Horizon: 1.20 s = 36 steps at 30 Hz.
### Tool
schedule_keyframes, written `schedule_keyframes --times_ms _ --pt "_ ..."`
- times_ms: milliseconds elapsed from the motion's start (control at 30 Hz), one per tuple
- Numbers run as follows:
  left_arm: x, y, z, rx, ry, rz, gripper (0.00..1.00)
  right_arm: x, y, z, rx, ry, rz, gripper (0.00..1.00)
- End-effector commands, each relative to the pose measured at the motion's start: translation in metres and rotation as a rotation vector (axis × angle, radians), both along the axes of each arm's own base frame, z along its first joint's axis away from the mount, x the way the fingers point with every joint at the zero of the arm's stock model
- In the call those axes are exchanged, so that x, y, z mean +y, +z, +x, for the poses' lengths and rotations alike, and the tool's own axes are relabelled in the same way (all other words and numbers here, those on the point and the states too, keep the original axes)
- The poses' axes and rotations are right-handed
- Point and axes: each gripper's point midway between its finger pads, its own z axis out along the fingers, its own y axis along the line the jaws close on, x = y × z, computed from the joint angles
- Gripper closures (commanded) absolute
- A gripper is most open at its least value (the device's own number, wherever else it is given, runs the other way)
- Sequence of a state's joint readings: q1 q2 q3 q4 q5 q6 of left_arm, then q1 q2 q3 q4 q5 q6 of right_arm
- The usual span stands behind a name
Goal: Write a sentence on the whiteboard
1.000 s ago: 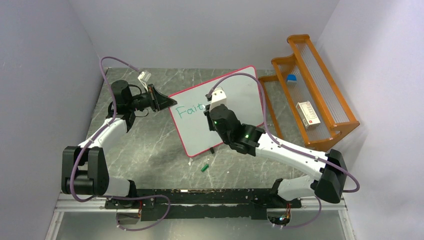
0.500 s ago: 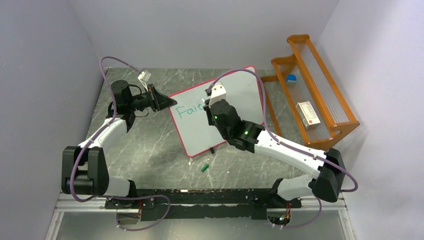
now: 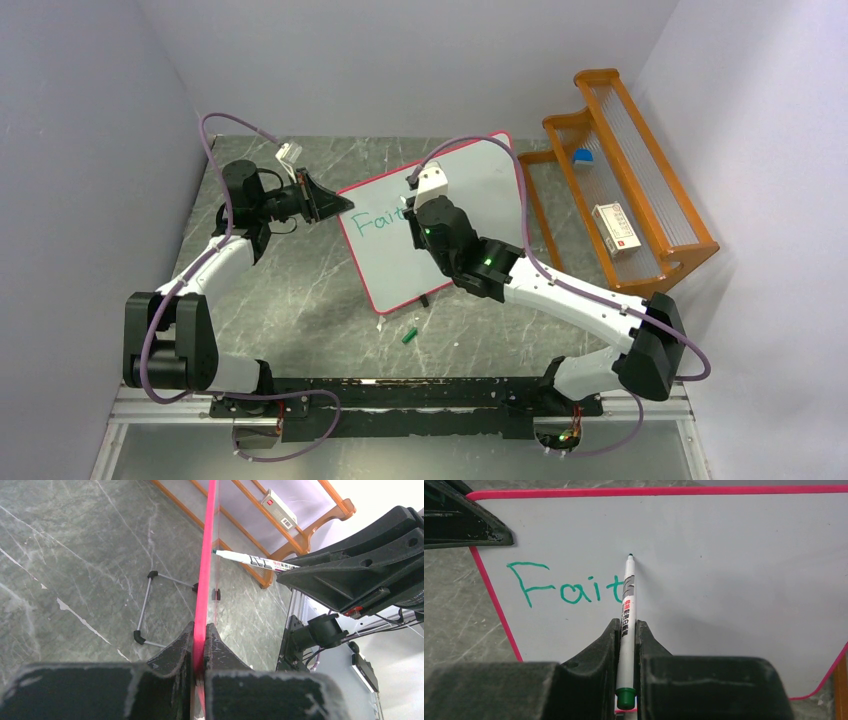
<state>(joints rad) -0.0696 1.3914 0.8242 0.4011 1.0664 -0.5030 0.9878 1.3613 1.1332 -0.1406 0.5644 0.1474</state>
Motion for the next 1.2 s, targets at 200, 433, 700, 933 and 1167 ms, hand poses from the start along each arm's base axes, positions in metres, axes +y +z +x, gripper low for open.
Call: schedule_keyframes --times_ms 200,433,700,933,1167 --pt "-0.007 -0.025 -0.007 0.073 -0.034 0.031 0.95 -0.01 -0.007 -0.002 0.039 -0.02 -0.019 1.0" --pt "-0.007 -0.025 -0.007 0.072 -0.033 0.032 0.95 -0.015 -0.014 -0.007 0.065 -0.026 -0.026 1.0" --pt "-0.007 -0.025 -0.007 0.073 -0.033 0.032 0.95 -0.016 -0.024 -0.013 0.099 -0.017 -0.033 1.0" --pt "-0.007 -0.024 -0.007 0.072 -0.033 0.032 0.95 -0.019 -0.031 -0.018 0.118 -0.016 -0.035 1.0" --pt "-0.007 -0.025 -0.006 0.073 -0.031 0.033 0.95 -0.02 -0.035 -0.022 0.133 -0.01 -0.035 1.0"
